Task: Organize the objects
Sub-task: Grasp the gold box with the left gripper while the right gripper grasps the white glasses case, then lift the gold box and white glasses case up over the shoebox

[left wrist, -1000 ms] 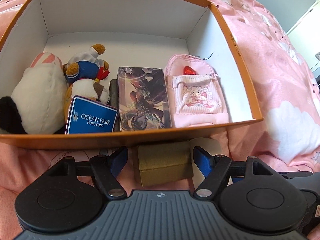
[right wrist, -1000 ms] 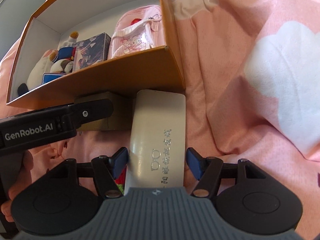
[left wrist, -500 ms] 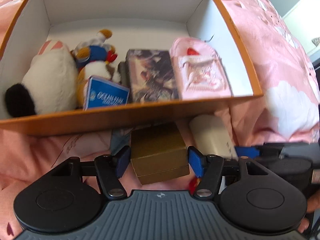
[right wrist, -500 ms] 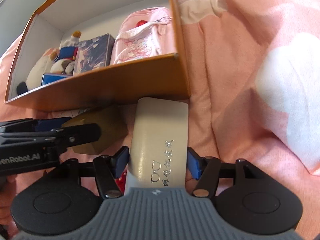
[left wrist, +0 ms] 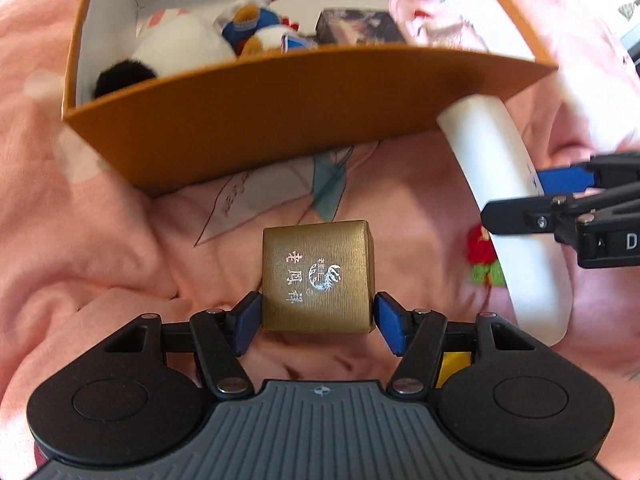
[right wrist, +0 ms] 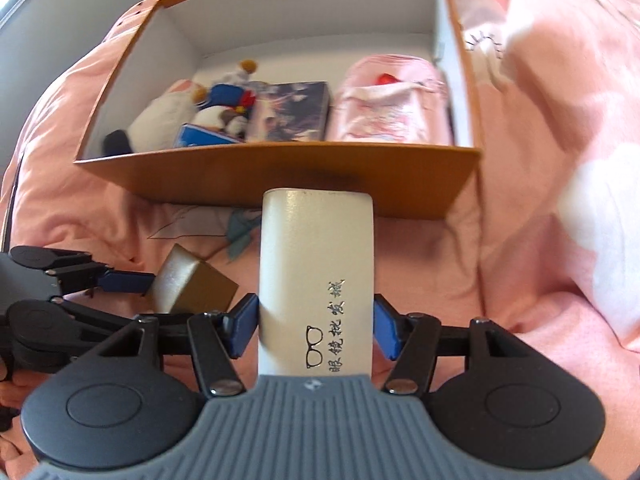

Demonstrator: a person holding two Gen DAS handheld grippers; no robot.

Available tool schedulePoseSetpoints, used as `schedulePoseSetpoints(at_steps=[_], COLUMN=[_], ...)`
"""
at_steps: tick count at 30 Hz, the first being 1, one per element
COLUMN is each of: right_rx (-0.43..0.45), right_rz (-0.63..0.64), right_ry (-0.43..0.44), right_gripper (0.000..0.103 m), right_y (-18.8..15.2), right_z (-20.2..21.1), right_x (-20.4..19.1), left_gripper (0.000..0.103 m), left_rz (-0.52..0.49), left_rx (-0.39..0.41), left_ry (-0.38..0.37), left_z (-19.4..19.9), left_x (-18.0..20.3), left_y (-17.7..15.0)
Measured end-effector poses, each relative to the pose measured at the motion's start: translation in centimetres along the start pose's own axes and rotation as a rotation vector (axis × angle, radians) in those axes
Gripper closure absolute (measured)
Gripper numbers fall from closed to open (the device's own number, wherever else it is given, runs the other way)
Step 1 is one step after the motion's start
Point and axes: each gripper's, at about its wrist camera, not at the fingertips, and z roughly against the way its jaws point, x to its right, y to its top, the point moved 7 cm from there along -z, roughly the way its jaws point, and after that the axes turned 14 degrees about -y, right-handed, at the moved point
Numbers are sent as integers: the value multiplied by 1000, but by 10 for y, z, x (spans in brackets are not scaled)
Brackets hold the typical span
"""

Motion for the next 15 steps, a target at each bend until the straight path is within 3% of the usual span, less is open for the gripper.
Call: schedulePoseSetpoints(at_steps=[5,8,15], right_rx=[-15,-33,-41], right_rz=[31,29,29], right_ry=[-40,-63,-67], right_gripper=[41,41,41], right_y=[1,-1,0], right_z=[-15,-23,-26], right_x=[-17,-15,-12], left_gripper=[29,23,20], left_rz=[-51,-81,-111], left_rx=[39,59,74], left_ry=[-21,-54,-63], left_z=[9,18,28], left_x=[0,1,-2], left_y=[-5,-5,7])
